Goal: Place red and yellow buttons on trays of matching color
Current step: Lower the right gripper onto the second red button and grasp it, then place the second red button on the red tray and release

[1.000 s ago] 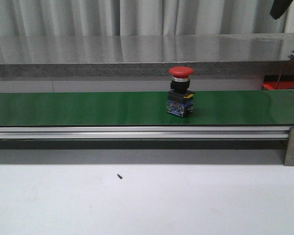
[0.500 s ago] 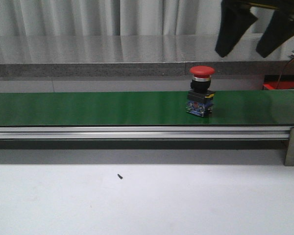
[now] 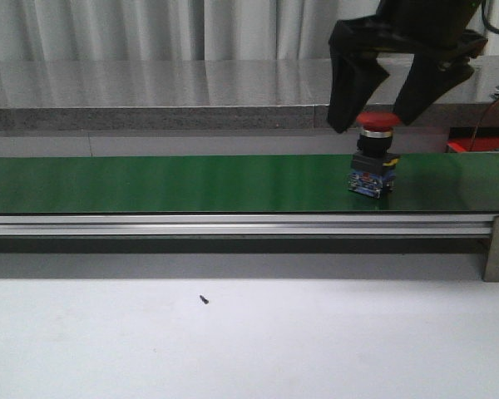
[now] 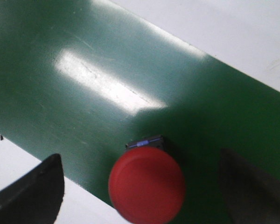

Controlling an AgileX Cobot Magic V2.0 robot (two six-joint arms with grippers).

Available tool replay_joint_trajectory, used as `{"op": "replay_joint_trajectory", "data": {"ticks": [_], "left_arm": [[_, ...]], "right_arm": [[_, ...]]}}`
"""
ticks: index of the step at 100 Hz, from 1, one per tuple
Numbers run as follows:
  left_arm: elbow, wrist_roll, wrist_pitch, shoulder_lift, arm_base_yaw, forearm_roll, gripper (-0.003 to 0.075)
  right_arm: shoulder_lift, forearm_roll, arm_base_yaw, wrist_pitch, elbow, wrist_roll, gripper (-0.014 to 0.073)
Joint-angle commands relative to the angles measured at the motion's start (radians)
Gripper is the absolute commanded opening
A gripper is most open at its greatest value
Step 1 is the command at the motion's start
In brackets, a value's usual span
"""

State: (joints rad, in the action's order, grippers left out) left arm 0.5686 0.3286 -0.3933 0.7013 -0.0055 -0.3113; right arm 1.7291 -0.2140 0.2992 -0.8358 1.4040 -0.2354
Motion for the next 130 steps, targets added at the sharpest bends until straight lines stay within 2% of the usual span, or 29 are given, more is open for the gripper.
{"op": "replay_joint_trajectory", "data": {"ticks": [1, 10, 23, 30, 44, 56, 90, 105, 130], "left_arm": [[0.026, 0.001, 0.071, -0.005, -0.008, -0.017, -0.0020], [0.026, 0.001, 0.071, -0.005, -0.008, -0.017, -0.0020], [0.026, 0.001, 0.071, -0.005, -0.008, -0.017, -0.0020], [0.026, 0.001, 0.071, -0.005, -0.008, -0.017, -0.0020], [0.026, 0.001, 0.071, -0.005, -0.008, -0.017, -0.0020], [0.026, 0.001, 0.071, -0.005, -0.008, -0.017, -0.0020], [0.026, 0.001, 0.071, -0.005, -0.008, -0.017, -0.0020], [0.026, 0.001, 0.071, -0.005, -0.008, -0.017, -0.0020], [0.026, 0.001, 0.071, -0.005, -0.008, -0.017, -0.0020]], "right_arm": [[-0.022, 0.002, -0.002, 0.018, 0.020, 0.009, 0.0636], [-0.011, 0.015, -0.002, -0.005, 0.020, 0.035, 0.0525], [-0.022, 0.049, -0.004, -0.033, 0.022, 0.071, 0.0213], [-0.040, 0.050, -0.008, -0.042, 0.022, 0.072, 0.0154], [-0.099, 0.051, -0.037, -0.059, 0.022, 0.072, 0.0183], [-0.163, 0.051, -0.106, -0.089, 0.022, 0.072, 0.0209], [-0.231, 0.077, -0.418, -0.139, 0.015, 0.058, 0.0209], [-0.231, 0.077, -0.530, -0.131, -0.027, -0.002, 0.0209], [-0.222, 0.046, -0.684, -0.034, -0.122, -0.019, 0.0209]]}}
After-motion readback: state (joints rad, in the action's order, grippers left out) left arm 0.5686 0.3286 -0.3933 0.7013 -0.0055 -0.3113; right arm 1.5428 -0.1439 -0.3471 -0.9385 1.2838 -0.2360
